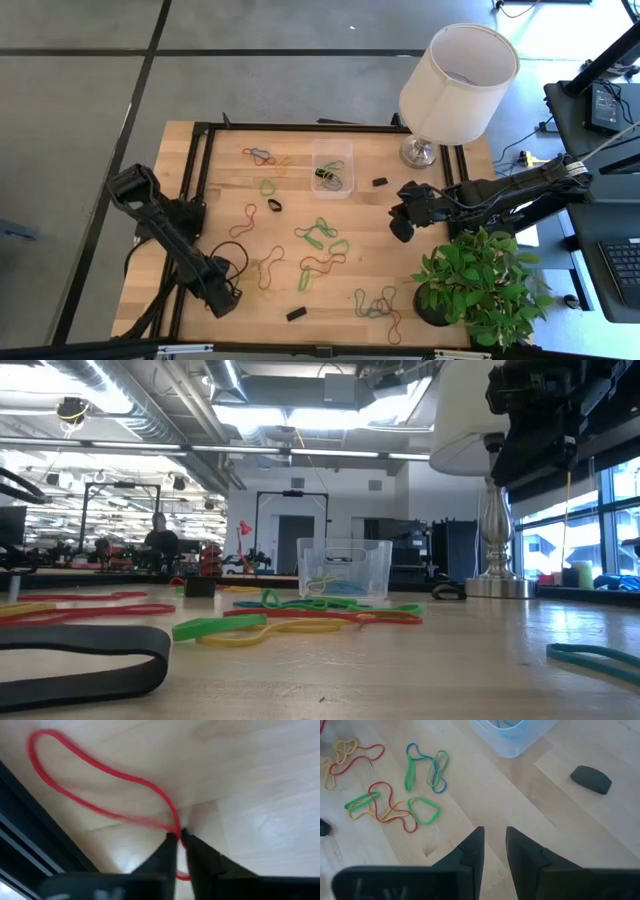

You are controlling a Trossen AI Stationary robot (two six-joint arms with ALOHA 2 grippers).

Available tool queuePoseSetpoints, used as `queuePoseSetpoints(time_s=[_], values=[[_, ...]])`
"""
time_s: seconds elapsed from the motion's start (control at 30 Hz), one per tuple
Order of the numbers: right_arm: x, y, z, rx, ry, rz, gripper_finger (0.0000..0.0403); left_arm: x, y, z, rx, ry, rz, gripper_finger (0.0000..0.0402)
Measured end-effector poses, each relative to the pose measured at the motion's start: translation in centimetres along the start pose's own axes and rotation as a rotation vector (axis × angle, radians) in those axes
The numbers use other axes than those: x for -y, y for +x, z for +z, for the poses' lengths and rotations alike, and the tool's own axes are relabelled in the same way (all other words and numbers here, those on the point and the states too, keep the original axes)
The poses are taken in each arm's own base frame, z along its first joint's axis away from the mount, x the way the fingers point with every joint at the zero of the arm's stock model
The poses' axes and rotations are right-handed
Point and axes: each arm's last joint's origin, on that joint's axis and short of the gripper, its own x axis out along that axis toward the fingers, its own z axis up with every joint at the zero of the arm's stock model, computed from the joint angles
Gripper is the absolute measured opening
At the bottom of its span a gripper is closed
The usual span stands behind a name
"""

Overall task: Pick and place rubber bands into bin
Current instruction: Put the red rubber band into the transparent bin

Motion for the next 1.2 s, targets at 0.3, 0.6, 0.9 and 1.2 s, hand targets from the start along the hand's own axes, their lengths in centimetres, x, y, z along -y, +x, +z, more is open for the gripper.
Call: queuePoseSetpoints(time_s=[0.3,0.6,0.9,1.2], values=[[0.0,0.0,0.0,0.000,-0.031,0.000,0.0083,0.1,-5.8,-0.9,0.157,0.026,-0.036,0.0002],[0.0,0.0,0.0,0.004,-0.050,0.005,0.0083,0.7,-14.0,0.7,0.435,0.119,-0.024,0.0002],[-0.5,0.0,0.5,0.048,-0.020,0.053,0.0083,2.6,-21.5,8.1,0.673,0.361,0.067,0.0002],[-0.8,-0.1,1.0,0.120,0.003,0.054,0.0083,4.1,-27.9,19.7,0.890,0.642,-0.003,0.0002]])
